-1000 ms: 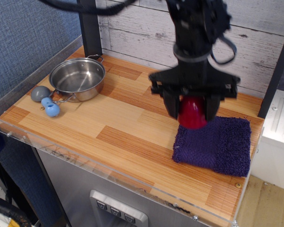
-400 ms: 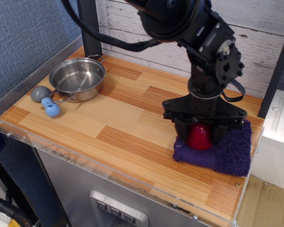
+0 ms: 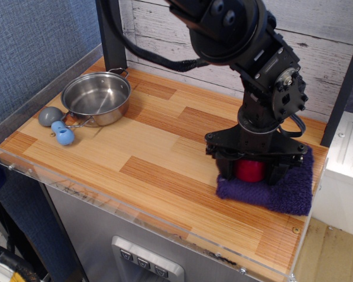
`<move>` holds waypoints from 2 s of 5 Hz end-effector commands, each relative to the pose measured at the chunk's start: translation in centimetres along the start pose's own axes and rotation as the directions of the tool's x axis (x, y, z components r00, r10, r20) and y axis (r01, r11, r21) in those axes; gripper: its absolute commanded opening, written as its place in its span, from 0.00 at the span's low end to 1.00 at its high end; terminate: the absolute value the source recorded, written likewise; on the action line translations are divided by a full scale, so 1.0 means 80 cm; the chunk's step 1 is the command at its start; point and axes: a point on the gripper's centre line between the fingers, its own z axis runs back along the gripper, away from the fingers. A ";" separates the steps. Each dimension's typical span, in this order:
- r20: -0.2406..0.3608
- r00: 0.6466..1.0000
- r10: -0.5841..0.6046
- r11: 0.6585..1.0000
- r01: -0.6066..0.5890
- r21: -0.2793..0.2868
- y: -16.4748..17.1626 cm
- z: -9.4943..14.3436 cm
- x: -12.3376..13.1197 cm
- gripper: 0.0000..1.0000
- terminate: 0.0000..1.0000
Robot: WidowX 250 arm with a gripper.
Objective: Put the food item onto the purple cloth
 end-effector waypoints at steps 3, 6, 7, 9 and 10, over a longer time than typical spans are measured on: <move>0.077 0.984 0.162 0.984 -0.155 -0.089 0.041 0.083 0.032 1.00 0.00; 0.178 0.936 0.305 0.945 -0.274 -0.178 0.091 0.181 0.063 1.00 0.00; 0.178 0.936 0.305 0.945 -0.274 -0.178 0.091 0.181 0.063 1.00 0.00; 0.178 0.936 0.305 0.945 -0.274 -0.178 0.091 0.181 0.063 1.00 0.00; 0.178 0.936 0.305 0.945 -0.274 -0.178 0.091 0.181 0.063 1.00 0.00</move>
